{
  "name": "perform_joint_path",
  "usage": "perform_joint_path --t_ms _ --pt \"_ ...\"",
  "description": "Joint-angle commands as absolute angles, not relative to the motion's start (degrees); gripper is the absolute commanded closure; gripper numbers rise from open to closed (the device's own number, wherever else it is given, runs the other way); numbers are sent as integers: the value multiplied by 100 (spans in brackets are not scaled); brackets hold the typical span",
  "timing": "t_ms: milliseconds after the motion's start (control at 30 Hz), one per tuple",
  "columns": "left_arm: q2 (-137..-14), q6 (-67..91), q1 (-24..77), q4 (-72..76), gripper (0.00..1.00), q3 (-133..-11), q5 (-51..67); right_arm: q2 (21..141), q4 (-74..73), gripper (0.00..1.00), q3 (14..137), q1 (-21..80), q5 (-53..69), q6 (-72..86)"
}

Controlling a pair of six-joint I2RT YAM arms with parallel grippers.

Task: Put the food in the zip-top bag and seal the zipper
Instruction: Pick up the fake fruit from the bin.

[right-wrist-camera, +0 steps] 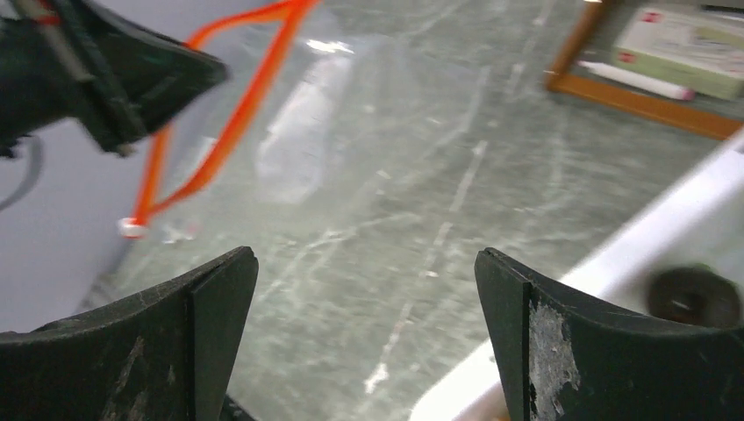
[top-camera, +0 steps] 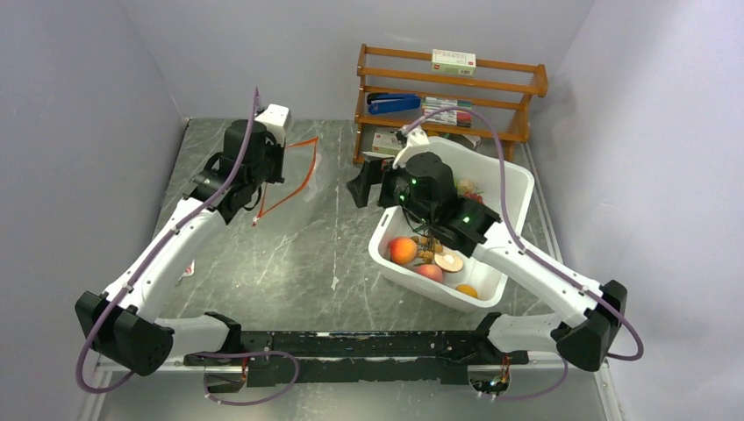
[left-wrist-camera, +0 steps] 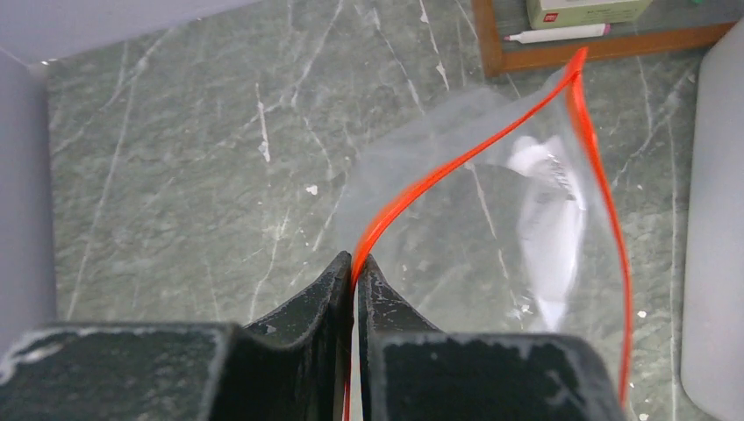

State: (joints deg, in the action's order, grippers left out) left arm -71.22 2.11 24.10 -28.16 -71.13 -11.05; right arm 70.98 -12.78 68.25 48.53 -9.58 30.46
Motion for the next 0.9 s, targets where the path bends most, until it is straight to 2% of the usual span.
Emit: perform_joint_path --t_ms 0,167,367,500,567,667,700,867 --pt "-7049 28 2786 -2872 93 -7286 -2084 6858 -2516 3 6878 4642 -2023 2241" --pt "-6719 91 2982 -2536 93 -6959 -2151 6873 -3202 3 7181 3689 -1870 2317" --pt "-6599 430 3006 -2237 93 -6003 -1747 6874 -3330 6 6686 2955 -1907 2891" --pt "-6874 572 3006 -2582 93 -6008 -1600 6850 -3122 10 6356 2544 -1737 2864" --pt "-6894 584 3004 -2603 93 -6037 -1420 6941 -3119 17 6240 2327 -1638 2891" --pt "-6725 512 3006 -2255 93 -5893 -940 7095 -2950 45 5974 2070 -1347 2892" --pt "-6638 495 3005 -2098 93 -5767 -835 7136 -2866 50 5876 2021 -1266 2888" --pt "-6374 389 3001 -1804 93 -5371 -764 7454 -2585 52 5589 1811 -800 2840"
